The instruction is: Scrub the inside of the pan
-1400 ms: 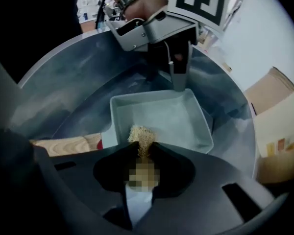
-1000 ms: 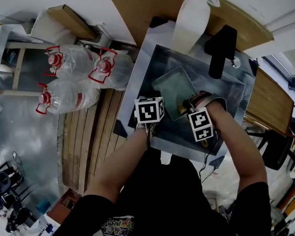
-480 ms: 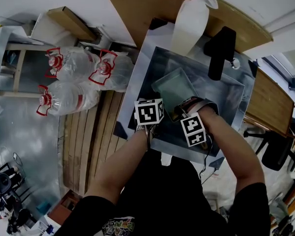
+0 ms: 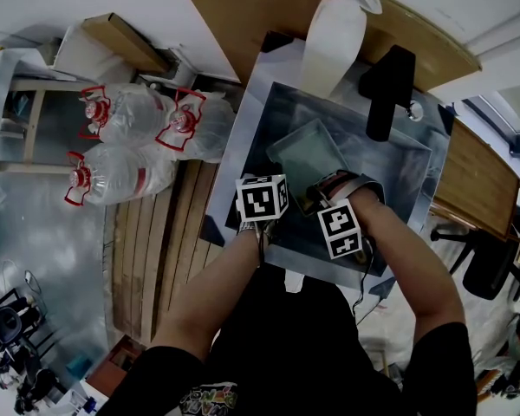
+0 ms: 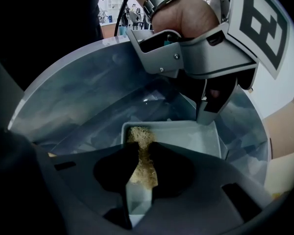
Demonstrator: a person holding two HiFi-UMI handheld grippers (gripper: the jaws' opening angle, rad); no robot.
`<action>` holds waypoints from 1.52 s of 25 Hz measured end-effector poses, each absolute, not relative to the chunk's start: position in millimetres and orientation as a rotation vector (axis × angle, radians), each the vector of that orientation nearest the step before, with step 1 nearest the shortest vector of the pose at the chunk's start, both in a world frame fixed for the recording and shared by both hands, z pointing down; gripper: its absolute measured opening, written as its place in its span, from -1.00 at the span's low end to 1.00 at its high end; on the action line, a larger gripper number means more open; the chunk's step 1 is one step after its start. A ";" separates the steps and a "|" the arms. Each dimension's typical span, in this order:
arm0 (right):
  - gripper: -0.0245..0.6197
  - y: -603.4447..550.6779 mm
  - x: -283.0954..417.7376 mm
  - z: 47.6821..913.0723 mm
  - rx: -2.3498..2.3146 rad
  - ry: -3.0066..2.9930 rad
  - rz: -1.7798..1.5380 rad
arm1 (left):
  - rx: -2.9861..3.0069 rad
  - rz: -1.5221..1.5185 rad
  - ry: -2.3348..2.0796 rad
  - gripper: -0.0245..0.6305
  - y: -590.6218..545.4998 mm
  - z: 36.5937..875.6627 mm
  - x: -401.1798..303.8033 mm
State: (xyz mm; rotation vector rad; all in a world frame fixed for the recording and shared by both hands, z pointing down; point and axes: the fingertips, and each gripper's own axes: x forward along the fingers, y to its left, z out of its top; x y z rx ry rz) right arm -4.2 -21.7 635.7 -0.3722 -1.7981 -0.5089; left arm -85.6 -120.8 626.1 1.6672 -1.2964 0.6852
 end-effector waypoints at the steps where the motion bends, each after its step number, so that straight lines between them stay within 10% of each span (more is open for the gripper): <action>1: -0.64 -23.1 -5.0 635.9 -0.365 -1.799 -0.512 | 1.667 0.686 -1.296 -0.79 -120.8 626.2 -85.5; 38: -0.64 -128.5 -69.6 640.2 -0.078 -1.859 -0.754 | 1.666 0.682 -1.293 -0.79 -120.5 627.0 -85.9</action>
